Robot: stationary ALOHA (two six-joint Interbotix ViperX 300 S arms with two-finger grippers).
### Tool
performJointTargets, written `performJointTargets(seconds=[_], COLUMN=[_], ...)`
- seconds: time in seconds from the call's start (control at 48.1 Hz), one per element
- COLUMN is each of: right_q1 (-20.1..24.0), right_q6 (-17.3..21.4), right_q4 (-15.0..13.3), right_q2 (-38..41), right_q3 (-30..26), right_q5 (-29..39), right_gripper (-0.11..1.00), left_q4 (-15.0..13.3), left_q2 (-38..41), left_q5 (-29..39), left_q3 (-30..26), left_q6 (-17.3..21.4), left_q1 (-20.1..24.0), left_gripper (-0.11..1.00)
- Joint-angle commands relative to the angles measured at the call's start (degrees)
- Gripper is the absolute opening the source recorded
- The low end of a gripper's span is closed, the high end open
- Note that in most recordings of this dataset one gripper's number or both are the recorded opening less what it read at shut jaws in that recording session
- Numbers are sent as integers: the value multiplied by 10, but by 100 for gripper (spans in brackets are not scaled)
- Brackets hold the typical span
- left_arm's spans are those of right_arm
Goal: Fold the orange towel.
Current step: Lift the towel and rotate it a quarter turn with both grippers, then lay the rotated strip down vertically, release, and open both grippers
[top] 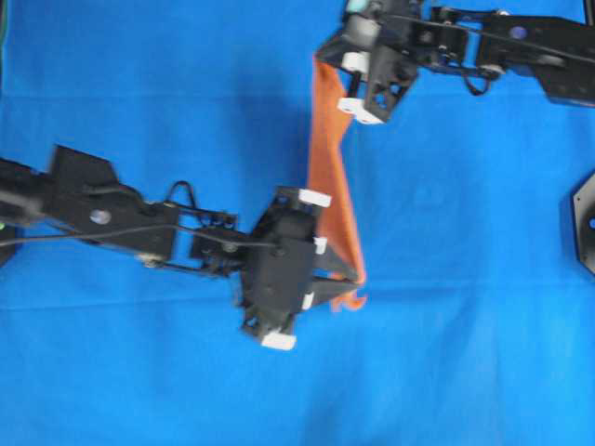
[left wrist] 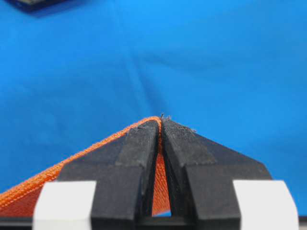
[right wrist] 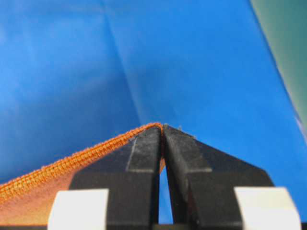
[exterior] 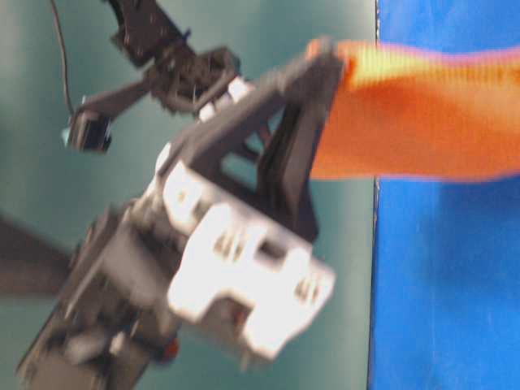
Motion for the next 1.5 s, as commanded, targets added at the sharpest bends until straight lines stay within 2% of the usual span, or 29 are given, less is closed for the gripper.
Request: performJointTargets(seconds=[0.0, 0.291, 0.479, 0.603, 0.687, 0.832, 0.957, 1.082, 1.269, 1.477], right_q1=[-55, -71, -72, -68, -59, -39, -23, -15, -14, -14], right_q6=[4, 4, 5, 4, 4, -1, -4, -7, -7, -7], right_q4=[-2, -2, -1, -1, -1, -1, -4, -4, -9, -9], right_q2=[-44, -116, -124, -94, -62, 9, 62, 90, 100, 98], right_q3=[19, 97, 110, 101, 87, 46, 7, -16, -16, -6], right_q5=[-4, 0, -3, -6, -18, -54, -68, -71, -85, -102], right_gripper=[2, 2, 2, 2, 2, 2, 2, 2, 2, 2], left_q4=[-2, -2, -2, -2, -2, -2, -4, -4, -4, -4], left_q2=[14, 91, 113, 102, 87, 58, 31, 17, 23, 29], left_q5=[-11, -11, -5, -3, -8, -19, -47, -86, -117, -120], left_q3=[-53, -150, -171, -143, -110, -40, 28, 79, 114, 117], left_q6=[16, 44, 42, 24, -16, -56, -69, -101, -130, -130], left_q1=[-16, -13, -12, -13, -12, -12, -17, -20, -18, -11], left_gripper=[2, 2, 2, 2, 2, 2, 2, 2, 2, 2])
